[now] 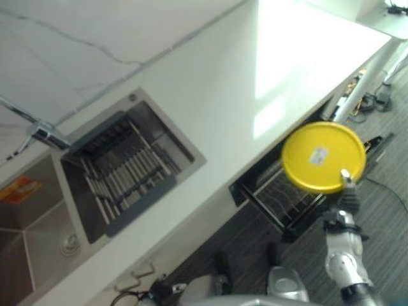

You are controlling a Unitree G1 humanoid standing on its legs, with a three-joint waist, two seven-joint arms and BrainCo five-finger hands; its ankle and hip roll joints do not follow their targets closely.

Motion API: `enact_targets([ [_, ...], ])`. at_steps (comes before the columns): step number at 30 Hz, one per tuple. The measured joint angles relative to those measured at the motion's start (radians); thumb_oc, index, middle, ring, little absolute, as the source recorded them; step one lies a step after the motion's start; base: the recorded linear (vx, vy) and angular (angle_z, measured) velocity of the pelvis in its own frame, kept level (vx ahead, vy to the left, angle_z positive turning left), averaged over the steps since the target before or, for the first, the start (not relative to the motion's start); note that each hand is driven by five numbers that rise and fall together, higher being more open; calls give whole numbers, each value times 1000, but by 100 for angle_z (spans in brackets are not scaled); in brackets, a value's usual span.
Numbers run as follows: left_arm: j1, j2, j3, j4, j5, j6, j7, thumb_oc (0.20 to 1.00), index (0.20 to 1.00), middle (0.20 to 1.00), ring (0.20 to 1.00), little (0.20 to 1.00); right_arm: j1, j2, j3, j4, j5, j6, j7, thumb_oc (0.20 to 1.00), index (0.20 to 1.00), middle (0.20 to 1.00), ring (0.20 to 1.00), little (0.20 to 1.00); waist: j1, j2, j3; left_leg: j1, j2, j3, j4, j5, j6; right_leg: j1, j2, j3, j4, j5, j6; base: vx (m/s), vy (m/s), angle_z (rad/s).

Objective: Place the dishes in the dishwasher.

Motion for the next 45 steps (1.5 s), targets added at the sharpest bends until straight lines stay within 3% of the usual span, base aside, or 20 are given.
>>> enact_targets([
  [5, 4, -10, -11, 1, 0, -4, 0, 1000, 1000, 1000, 1000, 1000, 5, -1, 30, 37, 0, 6, -9, 200, 200, 200, 200, 200, 4, 36, 7, -17, -10, -4, 0, 4, 5, -16, -10, -3, -1, 7, -2, -20, -2, 3],
  [15, 3, -9, -36, 1, 0, -7, 1, 1000, 1000, 1000, 1000, 1000, -15, -3, 26, 85, -7, 3, -4, 200, 200, 200, 200, 200, 9, 41, 9, 4, -13, -6, 0, 3, 5, 4, -13, -2, -1, -2, 7, 1, 3, 0],
  [20, 3, -9, -38, 0, -1, -6, 1, 1000, 1000, 1000, 1000, 1000, -25, -25, 31, 90, -173, 15, -58, 200, 200, 200, 200, 200, 16, 45, 13, 0, -20, -7, 0, 3, 5, 2, -20, -3, -1, -1, 8, -18, 1, 0],
  [24, 1, -5, -36, -5, -1, -6, 2, 1000, 1000, 1000, 1000, 1000, -106, -112, 79, 98, -430, 42, -147, 200, 200, 200, 200, 200, 33, 44, 28, -21, -24, -11, 4, 6, 9, -25, -26, -5, 20, -1, 11, -65, -21, 4],
  [27, -12, 15, -37, -10, -1, 0, 0, 1000, 1000, 1000, 1000, 1000, -176, -204, 100, 106, -592, 120, -205, 200, 200, 200, 200, 200, 70, 10, 104, -27, -18, -39, 29, 6, 9, -40, -30, -26, 93, -30, -1, -42, -76, 24],
  [33, -17, 25, -11, 2, -4, 5, 2, 1000, 1000, 1000, 1000, 1000, -211, -246, 109, 105, -757, 232, -204, 200, 200, 200, 200, 200, 88, -31, 137, -57, -13, -78, 58, 4, 7, -69, -38, -62, 169, -74, -10, -49, -77, 20],
  [38, -77, 74, 45, -1, -4, 11, -7, 1000, 1000, 1000, 1000, 1000, -325, -333, 134, 56, -998, 394, -155, 200, 200, 200, 200, 200, 104, -91, 192, -132, -1, -97, 115, 3, 6, -135, -38, -78, 232, -87, -25, -107, -88, 12],
  [41, -155, 128, 47, 0, -4, 15, -10, 1000, 1000, 1000, 1000, 1000, -467, -438, 211, 88, -1151, 462, -92, 200, 200, 200, 200, 200, 139, -107, 240, -187, 10, -106, 167, -8, 1, -176, -34, -83, 266, -92, -36, -89, -68, 6],
  [43, -169, 135, 48, 0, -4, 16, -12, 1000, 1000, 1000, 1000, 1000, -525, -473, 260, 124, -1227, 463, -70, 200, 200, 200, 200, 200, 150, -107, 241, -212, 12, -110, 182, -8, 1, -197, -34, -84, 277, -93, -38, -130, -77, 2],
  [45, -205, 148, 39, 2, -22, 17, -15, 1000, 1000, 1000, 1000, 1000, -711, -554, 452, 262, -1377, 452, -66, 200, 200, 200, 200, 200, 164, -111, 253, -280, 15, -129, 253, -21, 1, -250, -34, -88, 329, -104, -48, -118, -120, 14],
])
